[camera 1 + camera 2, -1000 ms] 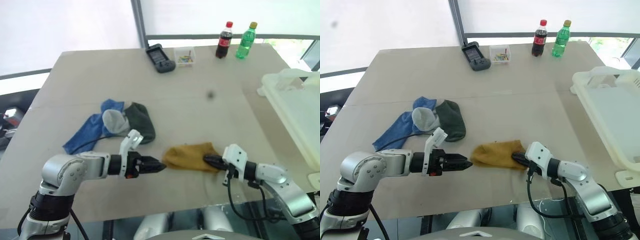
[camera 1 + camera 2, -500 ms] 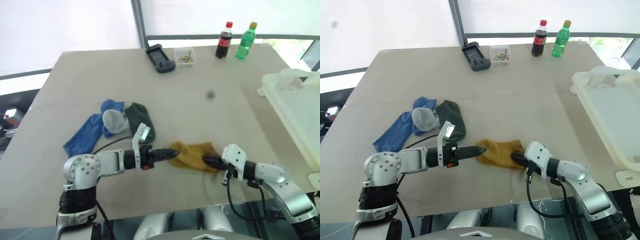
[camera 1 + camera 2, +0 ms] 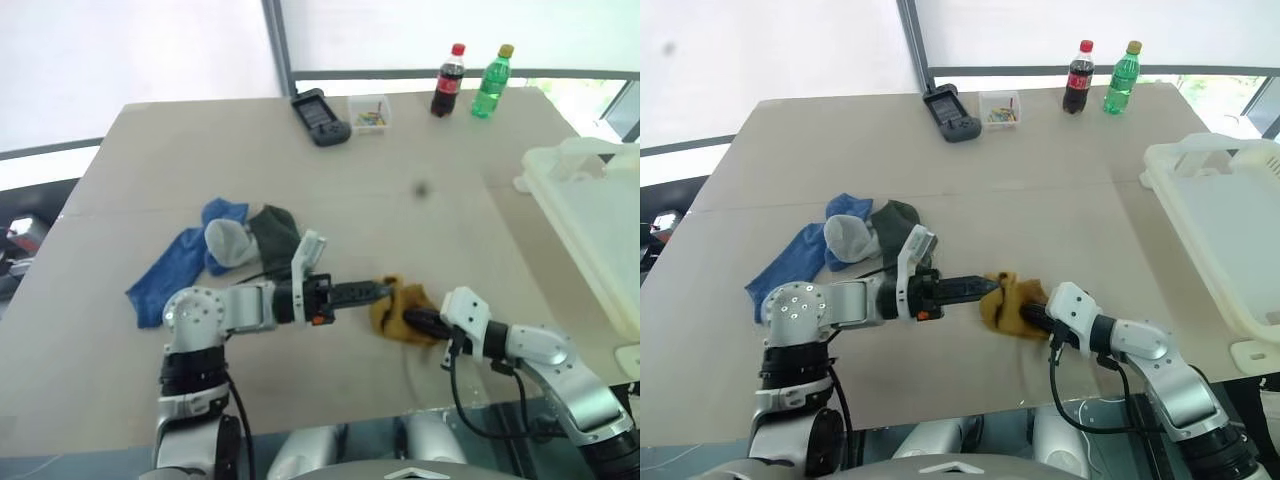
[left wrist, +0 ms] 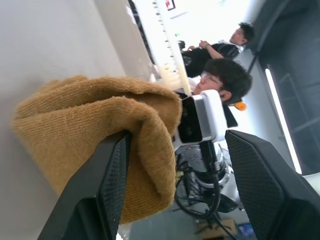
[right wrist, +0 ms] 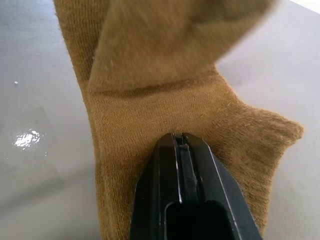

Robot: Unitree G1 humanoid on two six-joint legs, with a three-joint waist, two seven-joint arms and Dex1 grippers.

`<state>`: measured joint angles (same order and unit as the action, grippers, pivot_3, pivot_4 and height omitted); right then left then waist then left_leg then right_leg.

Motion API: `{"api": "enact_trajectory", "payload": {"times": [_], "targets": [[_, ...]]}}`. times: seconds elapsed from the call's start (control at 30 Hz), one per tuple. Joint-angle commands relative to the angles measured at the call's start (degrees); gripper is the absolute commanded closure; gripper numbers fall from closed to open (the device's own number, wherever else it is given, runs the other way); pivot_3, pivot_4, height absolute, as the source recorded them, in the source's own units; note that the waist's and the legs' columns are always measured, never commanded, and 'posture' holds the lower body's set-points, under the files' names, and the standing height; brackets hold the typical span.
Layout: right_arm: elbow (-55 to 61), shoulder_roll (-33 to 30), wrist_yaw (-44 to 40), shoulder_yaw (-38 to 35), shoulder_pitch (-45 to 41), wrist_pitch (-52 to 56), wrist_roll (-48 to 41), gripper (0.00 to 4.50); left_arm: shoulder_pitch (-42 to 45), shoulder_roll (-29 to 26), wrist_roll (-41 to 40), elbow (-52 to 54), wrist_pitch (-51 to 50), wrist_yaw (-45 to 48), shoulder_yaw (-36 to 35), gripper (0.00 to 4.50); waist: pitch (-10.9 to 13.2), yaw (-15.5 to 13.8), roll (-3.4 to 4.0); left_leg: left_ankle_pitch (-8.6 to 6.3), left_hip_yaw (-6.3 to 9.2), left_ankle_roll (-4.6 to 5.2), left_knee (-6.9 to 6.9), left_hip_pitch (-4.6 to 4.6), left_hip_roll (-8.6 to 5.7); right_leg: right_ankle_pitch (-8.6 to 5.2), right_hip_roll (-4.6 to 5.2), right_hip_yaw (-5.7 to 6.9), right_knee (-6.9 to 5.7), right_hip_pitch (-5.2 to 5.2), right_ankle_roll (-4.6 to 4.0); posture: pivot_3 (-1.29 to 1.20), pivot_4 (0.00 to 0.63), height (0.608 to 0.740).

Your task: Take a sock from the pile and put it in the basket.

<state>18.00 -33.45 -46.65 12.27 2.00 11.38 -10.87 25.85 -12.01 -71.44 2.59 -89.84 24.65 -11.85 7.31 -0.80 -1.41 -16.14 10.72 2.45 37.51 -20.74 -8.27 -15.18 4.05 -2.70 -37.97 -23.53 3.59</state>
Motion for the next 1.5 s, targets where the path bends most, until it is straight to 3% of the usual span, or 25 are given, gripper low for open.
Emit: {"api": "enact_trajectory", "payload": {"times": [0.03, 0.33, 0.47, 0.77, 0.93, 1.0, 1.07, 1.23, 1.4, 1.5], "targets": [[1.8, 0.0, 0.5, -0.2, 0.9, 1.2, 0.0, 4.44, 2.2, 1.9, 2.1, -2.8, 1.7, 1.7, 3.7, 1.34, 0.0, 0.0, 0.00, 0.00, 0.00, 0.00, 0.00, 0.00, 0.00, 0.00, 0.00, 0.01, 0.00, 0.00, 0.00, 0.00, 0.150, 0.740], [5.4, -1.0, 2.0, -1.4, 2.5, 2.5, 0.6, 4.44, 6.0, 4.7, 12.9, -11.6, 8.6, 6.5, 13.2, 1.34, 0.0, -0.1, -0.01, 0.00, 0.01, 0.00, 0.01, -0.02, -0.01, 0.00, 0.00, 0.01, 0.01, 0.00, 0.00, 0.00, 0.150, 0.740], [11.1, -4.9, 1.3, -2.3, 3.5, 4.9, 1.5, 4.44, 6.7, 6.1, 17.5, -15.7, 12.1, 6.6, 14.3, 1.34, 0.0, -0.2, -0.01, 0.00, 0.01, 0.00, 0.02, -0.04, -0.05, 0.00, 0.03, 0.01, 0.03, 0.00, 0.00, 0.00, 0.150, 0.740], [26.0, -12.1, 0.6, -13.1, 7.6, 14.6, -4.9, 4.44, 8.0, 7.7, 22.5, -19.6, 14.3, 9.9, 16.4, 1.34, -0.1, -0.8, -0.07, 0.00, 0.05, 0.00, 0.12, -0.05, -0.05, 0.01, 0.05, 0.06, 0.02, 0.08, 0.03, 0.00, 0.150, 0.740], [29.7, -9.3, 3.7, -20.5, 10.2, 22.2, -13.8, 4.44, 9.7, 6.7, 25.9, -21.0, 14.9, 14.1, 21.5, 1.34, -0.1, -1.7, -0.12, -0.01, 0.14, 0.01, 0.17, -0.04, -0.06, 0.02, 0.08, 0.09, 0.09, 0.25, 0.05, 0.00, 0.150, 0.740], [29.8, -8.5, 4.8, -20.9, 10.2, 23.6, -15.1, 4.44, 10.0, 6.1, 27.5, -21.3, 16.0, 15.4, 23.0, 1.34, -0.1, -1.7, -0.11, -0.01, 0.21, 0.01, 0.21, -0.02, -0.07, 0.03, 0.08, 0.06, 0.09, 0.30, 0.05, 0.00, 0.150, 0.740], [28.8, -6.4, 7.0, -19.0, 9.3, 24.3, -14.9, 4.44, 9.8, 5.8, 26.0, -20.4, 16.3, 16.9, 20.3, 1.34, -0.1, -1.6, -0.11, -0.01, 0.18, 0.01, 0.21, -0.01, -0.07, 0.03, 0.08, 0.07, 0.08, 0.30, 0.06, 0.00, 0.150, 0.740], [26.4, -2.2, 10.4, -15.9, 6.1, 25.6, -14.7, 4.44, 6.3, -0.6, 22.6, -8.3, 15.3, 22.2, 18.8, 1.34, -0.1, -0.4, -0.06, 0.00, 0.15, 0.00, 0.15, -0.03, -0.01, 0.03, 0.02, -0.01, -0.01, 0.15, 0.05, 0.00, 0.150, 0.740], [23.6, -1.5, 9.9, -14.7, 2.3, 24.5, -15.0, 4.44, 1.9, -10.0, 25.5, 3.2, 21.6, 27.3, 22.2, 1.34, 0.0, -0.1, -0.04, -0.01, 0.11, 0.02, 0.03, -0.08, -0.04, 0.03, 0.05, 0.02, 0.12, 0.12, 0.05, 0.00, 0.150, 0.740], [21.7, -1.8, 9.2, -12.8, -0.3, 23.5, -13.7, 4.44, 0.2, -13.7, 25.7, 7.9, 25.6, 29.3, 20.4, 1.34, 0.0, -0.2, -0.01, -0.01, 0.11, 0.01, -0.05, -0.08, -0.03, 0.02, 0.05, 0.02, 0.11, 0.02, 0.04, 0.00, 0.150, 0.740]]}}
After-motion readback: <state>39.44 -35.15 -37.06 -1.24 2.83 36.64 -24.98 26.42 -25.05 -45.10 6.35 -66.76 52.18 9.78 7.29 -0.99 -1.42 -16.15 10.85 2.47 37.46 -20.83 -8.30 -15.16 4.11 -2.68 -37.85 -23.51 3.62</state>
